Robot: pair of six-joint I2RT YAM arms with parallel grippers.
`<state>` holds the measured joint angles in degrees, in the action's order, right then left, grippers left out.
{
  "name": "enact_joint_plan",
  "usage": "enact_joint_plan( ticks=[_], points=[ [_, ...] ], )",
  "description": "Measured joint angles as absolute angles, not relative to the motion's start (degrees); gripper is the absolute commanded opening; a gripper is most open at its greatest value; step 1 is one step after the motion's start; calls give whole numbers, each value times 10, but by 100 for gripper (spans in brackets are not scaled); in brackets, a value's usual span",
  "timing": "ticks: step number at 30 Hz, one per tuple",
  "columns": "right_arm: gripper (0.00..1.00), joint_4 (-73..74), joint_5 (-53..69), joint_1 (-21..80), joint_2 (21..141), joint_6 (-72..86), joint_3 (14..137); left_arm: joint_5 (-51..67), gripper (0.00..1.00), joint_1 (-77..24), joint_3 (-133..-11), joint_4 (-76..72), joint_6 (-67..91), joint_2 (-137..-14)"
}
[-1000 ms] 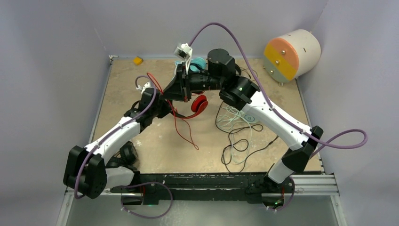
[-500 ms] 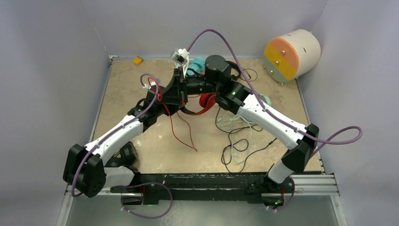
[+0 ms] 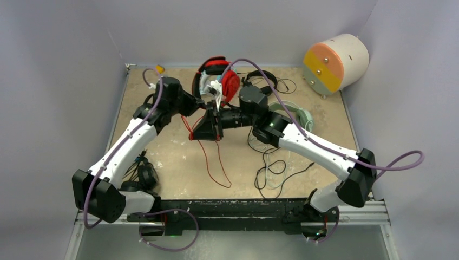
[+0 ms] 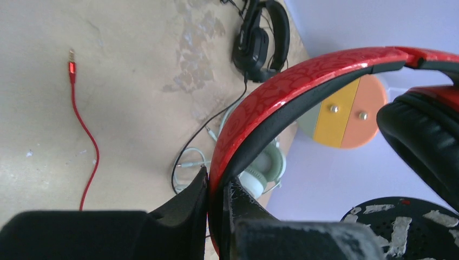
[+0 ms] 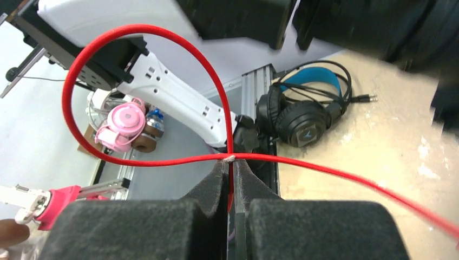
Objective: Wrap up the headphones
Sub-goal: Wrap the headphones cable around the headphones.
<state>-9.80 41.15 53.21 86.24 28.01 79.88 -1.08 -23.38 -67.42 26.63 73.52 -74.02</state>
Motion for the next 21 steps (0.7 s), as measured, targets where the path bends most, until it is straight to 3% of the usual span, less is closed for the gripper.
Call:
enact_joint_plan(
  ticks=[7, 21],
  points=[
    [0, -81, 368, 533, 765, 269, 701, 30, 0, -143, -700, 314, 749, -746],
    [0, 36, 280, 503, 677, 259, 504, 84, 0, -128, -829, 388, 686, -730]
  ],
)
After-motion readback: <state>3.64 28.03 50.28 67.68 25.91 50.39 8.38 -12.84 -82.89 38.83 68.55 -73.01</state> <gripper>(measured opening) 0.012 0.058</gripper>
